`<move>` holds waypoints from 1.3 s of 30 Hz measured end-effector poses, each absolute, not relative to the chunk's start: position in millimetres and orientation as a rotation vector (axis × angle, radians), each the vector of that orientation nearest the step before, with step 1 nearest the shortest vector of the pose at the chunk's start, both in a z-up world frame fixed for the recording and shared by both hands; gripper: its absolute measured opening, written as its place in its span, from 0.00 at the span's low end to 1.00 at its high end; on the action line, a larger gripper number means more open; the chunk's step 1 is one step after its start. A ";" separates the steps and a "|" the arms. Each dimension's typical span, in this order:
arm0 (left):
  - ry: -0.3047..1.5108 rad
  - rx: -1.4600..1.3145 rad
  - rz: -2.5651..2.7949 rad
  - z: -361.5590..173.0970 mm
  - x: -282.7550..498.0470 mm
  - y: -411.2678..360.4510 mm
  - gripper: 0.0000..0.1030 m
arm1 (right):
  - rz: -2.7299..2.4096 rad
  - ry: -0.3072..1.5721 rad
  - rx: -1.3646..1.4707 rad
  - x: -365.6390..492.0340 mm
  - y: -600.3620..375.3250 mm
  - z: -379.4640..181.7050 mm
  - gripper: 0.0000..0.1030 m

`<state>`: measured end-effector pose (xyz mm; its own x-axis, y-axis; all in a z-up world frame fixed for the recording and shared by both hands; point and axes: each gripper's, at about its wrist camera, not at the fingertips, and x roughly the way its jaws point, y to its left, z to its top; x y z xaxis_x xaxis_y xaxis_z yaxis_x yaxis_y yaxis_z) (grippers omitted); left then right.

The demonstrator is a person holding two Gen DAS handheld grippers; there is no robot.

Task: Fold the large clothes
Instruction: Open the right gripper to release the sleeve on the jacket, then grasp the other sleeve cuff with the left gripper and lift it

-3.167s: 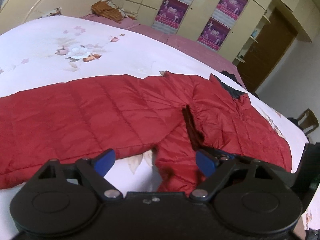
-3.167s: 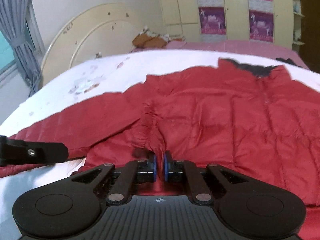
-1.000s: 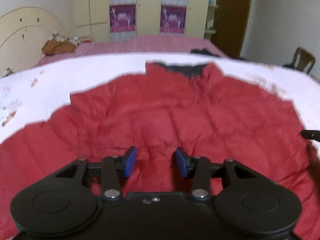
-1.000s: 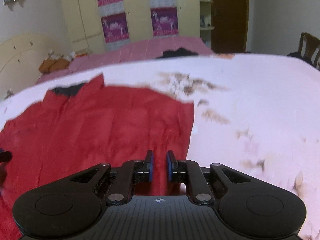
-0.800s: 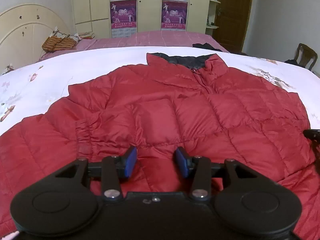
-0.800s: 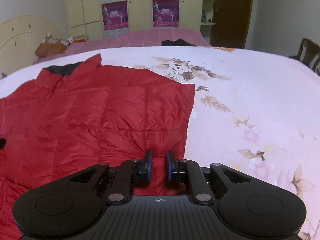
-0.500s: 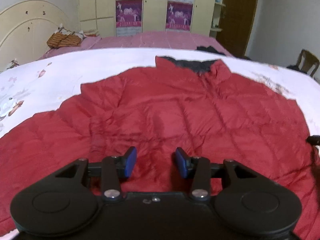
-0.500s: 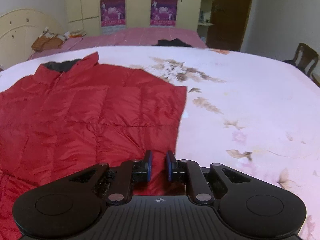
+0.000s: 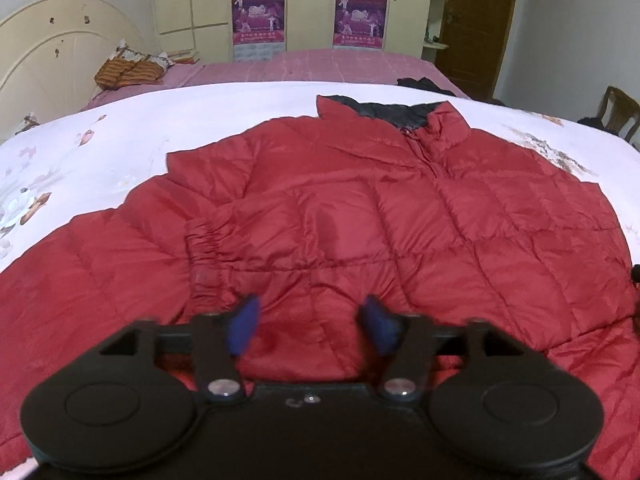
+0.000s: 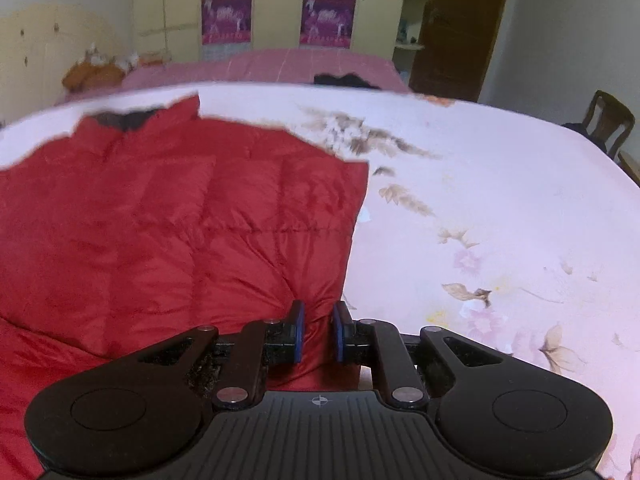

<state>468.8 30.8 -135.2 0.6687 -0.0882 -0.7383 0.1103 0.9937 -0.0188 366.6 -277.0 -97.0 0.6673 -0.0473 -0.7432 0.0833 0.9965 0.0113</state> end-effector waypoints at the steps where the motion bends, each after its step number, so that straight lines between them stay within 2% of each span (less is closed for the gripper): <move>1: 0.813 0.020 -0.115 -133.7 464.0 32.6 0.76 | -0.074 0.829 0.054 362.9 -276.9 -94.8 0.13; 2: 0.796 0.017 -0.119 -131.8 460.0 34.1 0.81 | -0.077 0.823 0.059 359.6 -276.3 -93.3 0.13; 4: 0.770 0.025 -0.107 -126.6 449.0 36.5 0.81 | -0.092 0.823 0.039 354.2 -273.6 -93.0 0.16; 6: 0.742 0.022 -0.064 -120.0 436.2 44.0 0.88 | -0.111 0.810 0.039 348.2 -274.5 -91.9 0.77; 10: 0.720 -0.063 0.060 -113.6 403.1 85.2 0.87 | -0.074 0.778 0.054 332.3 -276.3 -85.8 0.78; 14: 0.716 -0.238 0.266 -116.1 352.4 157.6 0.70 | -0.061 0.778 0.088 323.4 -276.8 -84.6 0.78; 15: 0.701 -0.280 0.338 -117.0 336.4 176.4 0.68 | -0.054 0.788 0.097 323.3 -275.5 -85.8 0.78; 22: 0.590 -0.668 0.655 -129.0 249.4 283.2 0.66 | -0.015 0.796 0.098 332.1 -258.0 -90.1 0.78; 24: 0.533 -0.776 0.662 -133.3 238.0 302.6 0.63 | -0.002 0.786 0.083 335.0 -251.2 -87.5 0.78; 31: 0.331 -1.041 0.682 -152.8 227.3 341.5 0.63 | -0.049 0.754 0.088 341.0 -250.7 -84.5 0.78; 32: 0.321 -1.045 0.685 -153.6 229.3 345.7 0.57 | -0.075 0.757 0.109 342.4 -255.5 -84.4 0.78; 33: 0.333 -1.024 0.694 -153.4 232.9 347.5 0.38 | -0.090 0.756 0.130 343.2 -260.2 -83.9 0.78; 35: 0.393 -0.982 0.708 -153.3 243.3 355.0 0.10 | -0.117 0.746 0.155 343.7 -268.3 -81.6 0.77; 36: 0.383 -0.974 0.701 -150.6 245.8 353.8 0.10 | -0.126 0.740 0.158 343.5 -271.4 -80.4 0.68; 37: 0.370 -0.940 0.689 -145.7 250.0 351.0 0.09 | -0.132 0.739 0.161 343.5 -273.8 -79.5 0.65; 39: 0.365 -0.852 0.633 -131.4 265.6 336.1 0.09 | -0.150 0.732 0.173 343.4 -278.8 -78.1 0.64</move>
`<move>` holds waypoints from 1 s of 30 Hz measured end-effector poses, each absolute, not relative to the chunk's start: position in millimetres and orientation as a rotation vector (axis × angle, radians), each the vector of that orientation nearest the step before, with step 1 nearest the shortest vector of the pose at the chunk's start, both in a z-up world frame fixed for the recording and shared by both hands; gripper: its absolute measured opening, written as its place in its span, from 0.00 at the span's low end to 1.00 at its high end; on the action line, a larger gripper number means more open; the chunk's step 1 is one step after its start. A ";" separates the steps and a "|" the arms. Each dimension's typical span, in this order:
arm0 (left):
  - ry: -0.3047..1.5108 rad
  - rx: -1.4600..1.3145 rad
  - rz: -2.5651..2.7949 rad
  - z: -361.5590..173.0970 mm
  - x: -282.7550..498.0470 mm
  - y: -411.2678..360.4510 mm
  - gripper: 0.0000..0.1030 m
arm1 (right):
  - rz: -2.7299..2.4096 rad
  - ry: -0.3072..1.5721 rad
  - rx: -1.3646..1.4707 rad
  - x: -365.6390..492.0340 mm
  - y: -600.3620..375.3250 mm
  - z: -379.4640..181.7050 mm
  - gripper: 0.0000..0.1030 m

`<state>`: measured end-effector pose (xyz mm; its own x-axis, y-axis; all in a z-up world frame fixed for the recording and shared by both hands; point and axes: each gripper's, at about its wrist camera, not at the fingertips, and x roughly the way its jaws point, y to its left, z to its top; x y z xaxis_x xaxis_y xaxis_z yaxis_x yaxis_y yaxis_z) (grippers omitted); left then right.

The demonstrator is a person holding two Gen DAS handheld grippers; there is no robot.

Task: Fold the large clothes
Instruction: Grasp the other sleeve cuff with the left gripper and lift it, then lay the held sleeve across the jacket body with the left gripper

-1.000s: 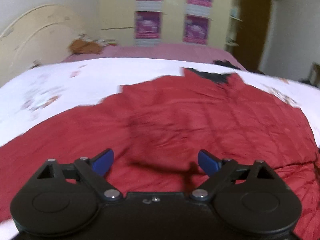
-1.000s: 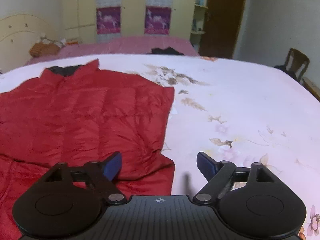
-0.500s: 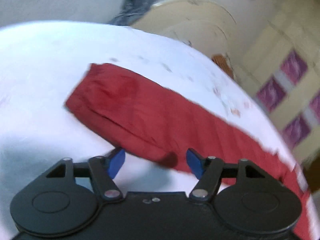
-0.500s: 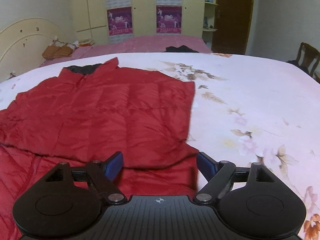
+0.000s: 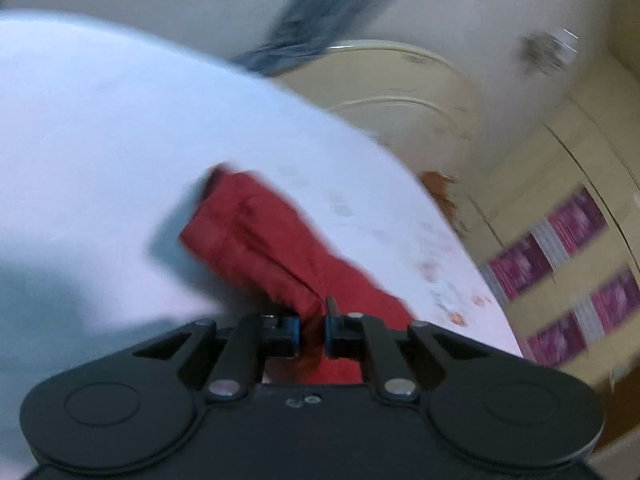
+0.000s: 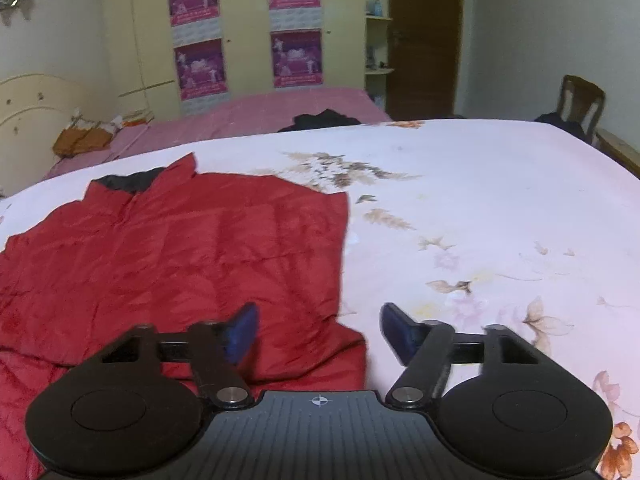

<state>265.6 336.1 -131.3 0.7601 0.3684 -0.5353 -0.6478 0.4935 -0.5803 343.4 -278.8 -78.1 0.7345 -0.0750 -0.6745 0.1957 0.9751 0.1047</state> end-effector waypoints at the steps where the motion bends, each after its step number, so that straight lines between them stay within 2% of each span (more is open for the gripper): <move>1: 0.367 -0.817 0.599 -126.0 275.2 327.8 0.09 | -0.154 0.729 0.179 343.8 -280.3 -77.6 0.64; 5: 0.409 -0.671 0.421 -108.3 327.2 280.8 0.09 | -0.151 0.720 0.204 345.7 -282.8 -76.2 0.64; 15: 0.571 -0.309 -0.012 -97.2 426.5 104.8 0.09 | -0.113 0.698 0.324 354.3 -283.1 -67.9 0.64; 22: 0.673 -0.127 -0.239 -112.3 443.6 -2.3 0.09 | -0.093 0.719 0.378 356.1 -288.8 -72.9 0.64; 30: 0.704 -0.047 -0.355 -123.0 442.9 -69.7 0.09 | -0.136 0.727 0.416 347.7 -312.9 -80.1 0.64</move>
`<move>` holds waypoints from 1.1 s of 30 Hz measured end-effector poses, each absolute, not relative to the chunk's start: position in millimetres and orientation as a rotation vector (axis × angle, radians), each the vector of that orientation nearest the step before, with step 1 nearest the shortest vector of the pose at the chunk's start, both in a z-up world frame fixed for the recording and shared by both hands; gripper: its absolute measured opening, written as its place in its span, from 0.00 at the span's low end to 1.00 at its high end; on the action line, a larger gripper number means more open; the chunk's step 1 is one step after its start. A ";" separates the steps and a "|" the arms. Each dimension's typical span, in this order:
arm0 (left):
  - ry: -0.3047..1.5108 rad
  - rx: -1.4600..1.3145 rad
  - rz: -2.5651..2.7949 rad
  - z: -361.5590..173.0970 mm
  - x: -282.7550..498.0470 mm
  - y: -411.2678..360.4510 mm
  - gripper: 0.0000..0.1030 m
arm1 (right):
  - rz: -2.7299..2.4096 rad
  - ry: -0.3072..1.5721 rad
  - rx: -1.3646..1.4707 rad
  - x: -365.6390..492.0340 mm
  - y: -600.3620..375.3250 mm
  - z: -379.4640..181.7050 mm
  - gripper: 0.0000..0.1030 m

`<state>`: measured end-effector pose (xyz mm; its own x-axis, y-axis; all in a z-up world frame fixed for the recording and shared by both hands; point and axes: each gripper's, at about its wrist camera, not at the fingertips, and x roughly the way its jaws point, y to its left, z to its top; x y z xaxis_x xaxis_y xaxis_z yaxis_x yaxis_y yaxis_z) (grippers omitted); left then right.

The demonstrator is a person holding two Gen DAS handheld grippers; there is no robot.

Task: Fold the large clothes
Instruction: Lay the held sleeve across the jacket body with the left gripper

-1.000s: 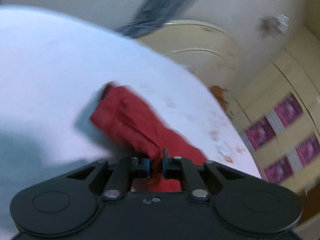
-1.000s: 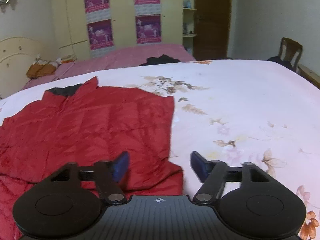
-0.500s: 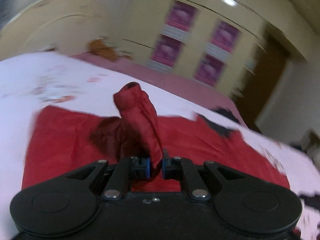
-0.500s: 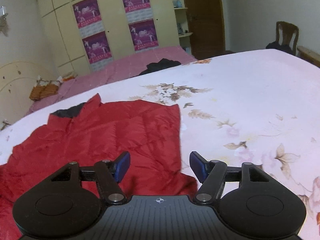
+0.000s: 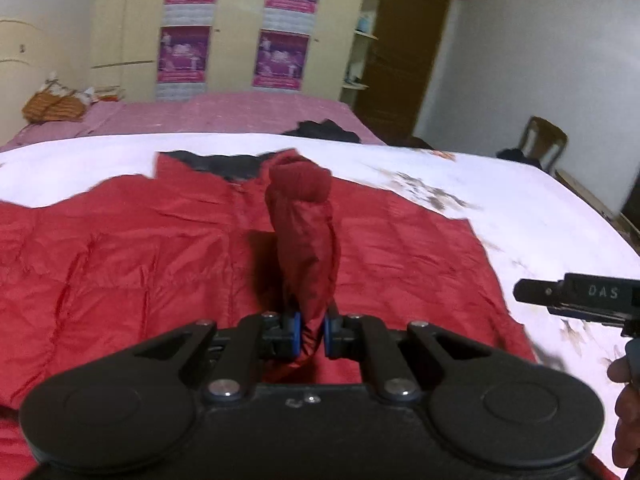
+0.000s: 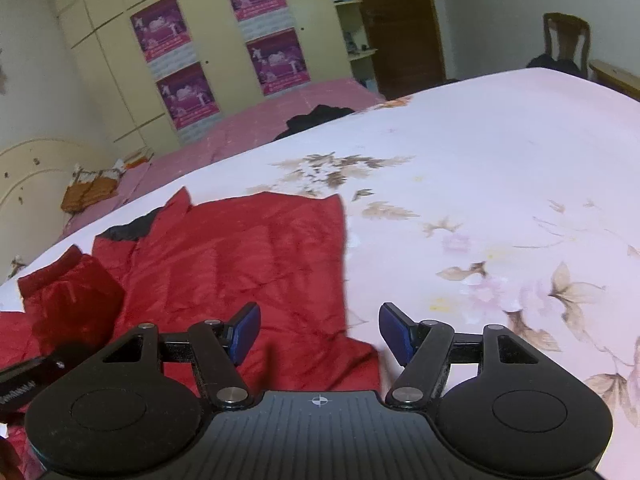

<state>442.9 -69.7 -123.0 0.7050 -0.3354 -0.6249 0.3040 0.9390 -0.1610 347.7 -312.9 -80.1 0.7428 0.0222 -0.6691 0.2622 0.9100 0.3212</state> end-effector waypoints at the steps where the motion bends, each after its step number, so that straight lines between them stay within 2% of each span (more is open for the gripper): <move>1: 0.709 -0.043 -0.362 -124.6 442.9 -76.4 0.09 | -0.142 0.728 0.421 346.0 -316.8 -80.6 0.64; 13: 0.763 -0.020 -0.397 -136.1 449.3 -118.3 0.10 | -0.184 0.728 0.436 334.8 -345.9 -76.6 0.64; 16: 0.783 -0.032 -0.425 -139.5 449.9 -122.8 0.24 | -0.182 0.730 0.435 334.7 -346.7 -73.8 0.64; 19: 0.775 -0.050 -0.456 -132.4 444.7 -120.1 0.46 | -0.171 0.723 0.448 334.4 -345.2 -70.1 0.65; 21: 0.712 -0.069 -0.448 -117.5 432.5 -105.8 0.65 | -0.133 0.712 0.469 335.3 -342.3 -66.7 0.65; 22: 0.681 -0.078 -0.424 -111.0 427.9 -94.6 0.66 | -0.112 0.709 0.476 336.8 -339.7 -65.3 0.65; 24: 0.652 -0.116 -0.355 -102.5 424.4 -65.8 0.60 | -0.061 0.708 0.491 342.0 -331.7 -64.4 0.65; 26: 0.631 -0.129 -0.257 -99.9 422.6 -31.2 0.50 | -0.003 0.714 0.540 347.9 -324.0 -67.7 0.65; 33: 0.679 -0.101 0.005 -116.8 425.0 63.2 0.44 | 0.101 0.826 0.644 371.4 -291.9 -91.9 0.64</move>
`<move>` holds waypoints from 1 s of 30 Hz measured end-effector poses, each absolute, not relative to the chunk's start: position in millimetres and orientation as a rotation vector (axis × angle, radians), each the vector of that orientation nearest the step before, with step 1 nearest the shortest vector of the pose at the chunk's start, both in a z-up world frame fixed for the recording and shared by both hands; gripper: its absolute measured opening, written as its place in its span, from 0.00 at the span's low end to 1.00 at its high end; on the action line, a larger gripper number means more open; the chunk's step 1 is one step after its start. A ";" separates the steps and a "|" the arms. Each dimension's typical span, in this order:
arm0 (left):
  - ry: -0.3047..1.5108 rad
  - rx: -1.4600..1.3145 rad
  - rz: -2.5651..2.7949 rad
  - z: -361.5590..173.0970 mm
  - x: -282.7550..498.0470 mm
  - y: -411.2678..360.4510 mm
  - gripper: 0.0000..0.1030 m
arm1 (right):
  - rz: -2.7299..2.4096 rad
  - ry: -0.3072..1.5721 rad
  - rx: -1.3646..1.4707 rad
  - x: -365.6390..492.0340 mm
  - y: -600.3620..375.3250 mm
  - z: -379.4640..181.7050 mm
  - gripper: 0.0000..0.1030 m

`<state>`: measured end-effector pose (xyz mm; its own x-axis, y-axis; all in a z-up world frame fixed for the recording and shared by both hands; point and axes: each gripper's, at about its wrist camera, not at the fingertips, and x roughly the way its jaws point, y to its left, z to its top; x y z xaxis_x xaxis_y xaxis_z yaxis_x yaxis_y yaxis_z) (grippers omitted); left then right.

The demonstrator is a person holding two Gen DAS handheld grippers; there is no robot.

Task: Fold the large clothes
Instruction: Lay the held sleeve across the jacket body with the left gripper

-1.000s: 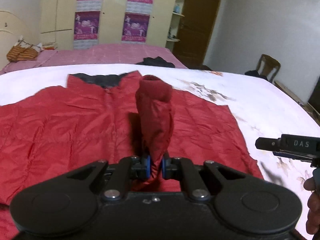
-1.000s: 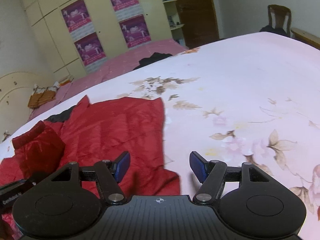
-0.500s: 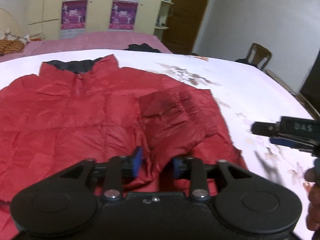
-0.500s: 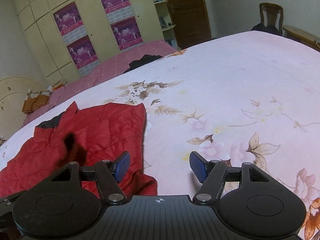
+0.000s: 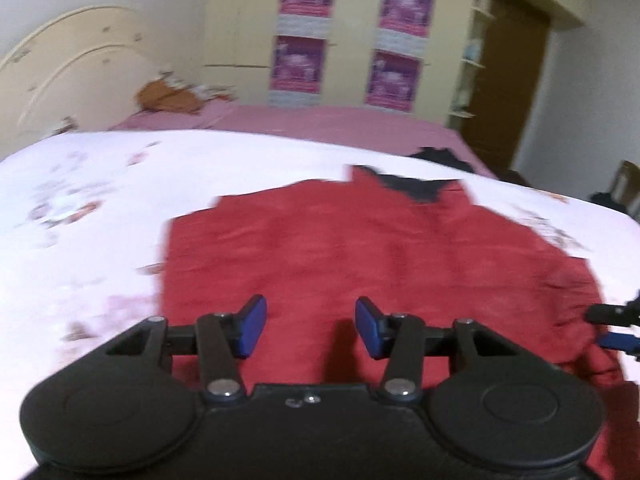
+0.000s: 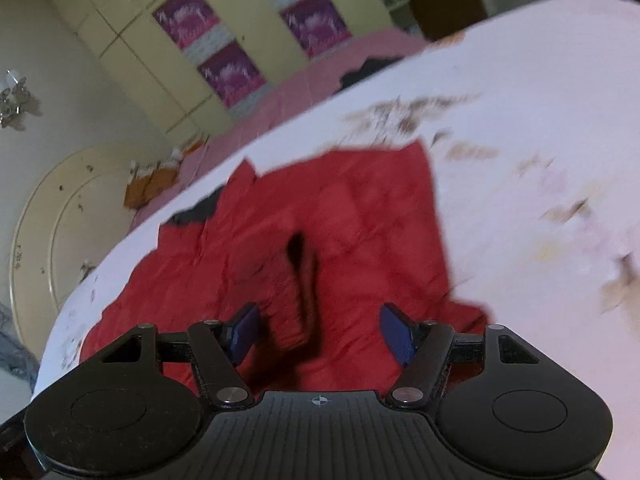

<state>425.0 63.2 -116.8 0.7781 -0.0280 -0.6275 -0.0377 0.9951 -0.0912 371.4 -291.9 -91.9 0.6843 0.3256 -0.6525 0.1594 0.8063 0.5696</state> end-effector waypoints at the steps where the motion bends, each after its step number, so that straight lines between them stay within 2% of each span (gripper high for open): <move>1: 0.687 -0.104 0.020 -119.8 425.8 70.0 0.43 | 0.103 0.831 0.648 373.3 -289.0 -93.8 0.64; 4: 0.697 -0.110 0.024 -126.9 431.1 80.2 0.42 | 0.133 0.823 0.632 380.1 -282.2 -92.6 0.64; 6: 0.701 -0.104 0.016 -128.6 434.2 77.7 0.42 | 0.159 0.820 0.604 382.3 -278.4 -89.7 0.17; 13: 0.694 -0.071 -0.052 -135.9 439.9 63.7 0.42 | 0.114 0.701 0.413 354.6 -275.6 -63.9 0.17; 20: 0.729 0.004 -0.017 -147.8 446.6 59.5 0.44 | 0.072 0.802 0.416 357.6 -269.2 -103.0 0.17; 28: 0.760 -0.001 -0.037 -144.9 448.9 79.3 0.45 | 0.096 0.810 0.382 360.4 -266.5 -99.5 0.18; 29: 0.740 -0.025 -0.036 -138.5 446.9 82.8 0.54 | 0.077 0.785 0.374 358.3 -269.4 -92.0 0.34; 30: 0.702 -0.044 -0.037 -131.4 443.9 86.4 0.67 | 0.040 0.725 0.355 351.8 -272.6 -81.1 0.61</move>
<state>443.9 86.4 -131.4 0.7631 -0.0488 -0.6444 0.0193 0.9984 -0.0528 351.8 -272.6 -81.1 0.7505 0.1577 -0.6418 0.0857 0.9397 0.3310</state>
